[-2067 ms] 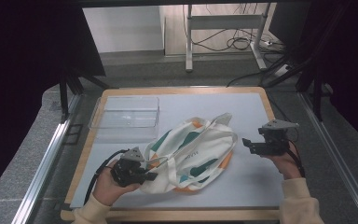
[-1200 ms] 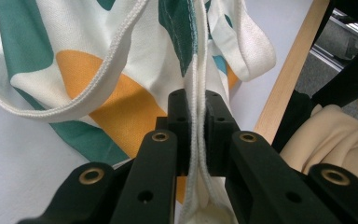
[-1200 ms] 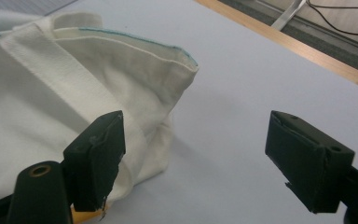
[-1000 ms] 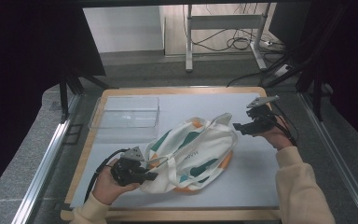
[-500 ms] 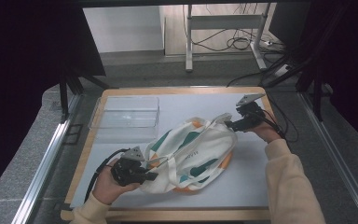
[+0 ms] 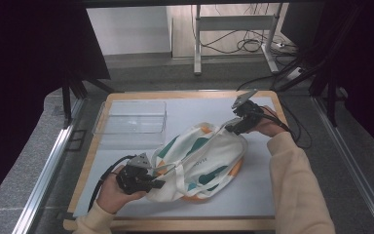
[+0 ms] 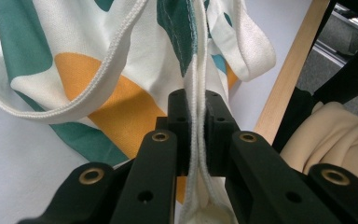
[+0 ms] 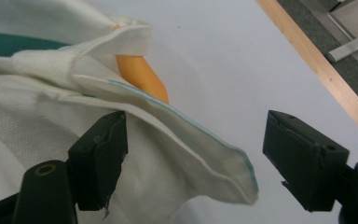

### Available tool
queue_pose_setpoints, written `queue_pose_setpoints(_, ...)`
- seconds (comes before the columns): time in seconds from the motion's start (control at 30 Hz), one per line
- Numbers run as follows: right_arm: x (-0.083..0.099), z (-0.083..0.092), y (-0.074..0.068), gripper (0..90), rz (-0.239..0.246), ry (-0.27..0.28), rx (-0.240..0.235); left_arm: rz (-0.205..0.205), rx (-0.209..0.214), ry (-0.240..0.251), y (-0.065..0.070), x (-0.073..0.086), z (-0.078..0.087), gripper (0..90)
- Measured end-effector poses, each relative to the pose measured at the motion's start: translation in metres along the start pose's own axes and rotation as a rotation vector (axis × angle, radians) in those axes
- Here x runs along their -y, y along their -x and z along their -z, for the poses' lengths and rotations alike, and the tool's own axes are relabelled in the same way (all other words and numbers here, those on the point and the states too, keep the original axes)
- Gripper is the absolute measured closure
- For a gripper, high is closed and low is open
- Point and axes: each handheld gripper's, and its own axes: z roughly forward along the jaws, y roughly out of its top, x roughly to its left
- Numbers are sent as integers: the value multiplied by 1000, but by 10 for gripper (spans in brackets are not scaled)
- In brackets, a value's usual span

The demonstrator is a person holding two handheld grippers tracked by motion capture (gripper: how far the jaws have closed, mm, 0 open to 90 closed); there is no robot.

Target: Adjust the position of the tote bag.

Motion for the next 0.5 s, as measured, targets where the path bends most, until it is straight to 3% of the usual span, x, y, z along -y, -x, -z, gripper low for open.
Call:
queue_pose_setpoints(0.17, -7, -10, 1, 291, 34, -51, -35, 0, 0, 4, 0, 0, 0, 845)
queue_pose_setpoints(0.4, -8, -16, 1, 557, 72, -73, -137, 0, -3, 5, 0, 1, 0, 845)
queue_pose_setpoints(0.5, -7, -19, -1, 654, 108, -92, -151, -1, -4, 4, 0, 1, 0, 845)
